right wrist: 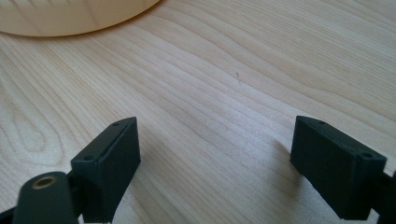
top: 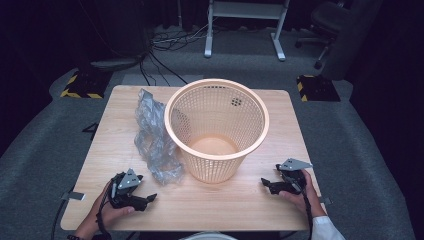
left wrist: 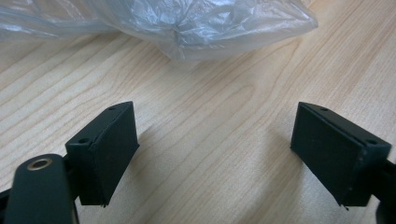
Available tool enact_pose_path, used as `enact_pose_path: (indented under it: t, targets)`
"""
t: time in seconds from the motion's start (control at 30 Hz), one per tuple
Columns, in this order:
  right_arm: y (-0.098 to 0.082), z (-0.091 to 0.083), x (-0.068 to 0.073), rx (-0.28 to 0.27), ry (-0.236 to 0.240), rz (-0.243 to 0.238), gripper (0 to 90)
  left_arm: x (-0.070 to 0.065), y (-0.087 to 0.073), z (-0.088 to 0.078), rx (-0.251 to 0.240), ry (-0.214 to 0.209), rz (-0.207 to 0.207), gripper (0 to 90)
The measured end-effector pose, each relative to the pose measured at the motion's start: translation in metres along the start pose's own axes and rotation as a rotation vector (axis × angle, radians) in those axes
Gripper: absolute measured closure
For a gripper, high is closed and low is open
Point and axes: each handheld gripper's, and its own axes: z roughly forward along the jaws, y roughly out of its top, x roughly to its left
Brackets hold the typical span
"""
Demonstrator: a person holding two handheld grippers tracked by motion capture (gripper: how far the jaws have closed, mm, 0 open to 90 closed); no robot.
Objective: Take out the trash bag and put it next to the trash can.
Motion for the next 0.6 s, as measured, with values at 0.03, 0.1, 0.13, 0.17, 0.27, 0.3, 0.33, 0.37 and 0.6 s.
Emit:
enact_pose_path:
  t: [0.03,0.1,0.13,0.17,0.27,0.3,0.33,0.37,0.6]
  targets:
    - [0.0000,0.0000,0.0000,0.000,0.000,0.001,15.6,0.0000,0.0000,0.0000,0.000,0.000,0.000,14.3]
    - [0.0001,0.0002,-0.0002,0.001,0.000,0.004,15.1,-0.0001,0.0000,0.0000,0.000,0.001,0.000,14.3]
    - [0.0001,0.0003,-0.0003,0.002,-0.001,0.004,15.1,-0.0001,0.0000,0.0001,0.000,0.000,0.000,14.3]
    - [0.0001,0.0003,-0.0002,0.001,-0.001,0.004,15.0,-0.0001,-0.0001,0.0001,0.000,0.001,0.000,14.3]
    - [0.0001,0.0003,-0.0002,0.002,-0.001,0.004,14.9,-0.0001,-0.0001,0.0001,0.000,0.001,0.000,14.3]
    - [0.0001,0.0003,-0.0002,0.002,-0.001,0.004,14.9,-0.0001,-0.0001,0.0001,0.000,0.001,0.000,14.3]
    - [0.0001,0.0003,-0.0002,0.002,-0.002,0.004,14.8,-0.0001,-0.0001,0.0001,0.000,0.001,0.000,14.3]
    - [0.0001,0.0003,-0.0002,0.002,-0.002,0.004,14.7,-0.0001,-0.0001,0.0001,0.000,0.001,0.000,14.3]
    - [0.0014,0.0018,0.0000,0.003,-0.005,0.007,14.2,-0.0001,-0.0001,0.0001,-0.001,0.001,-0.001,14.3]
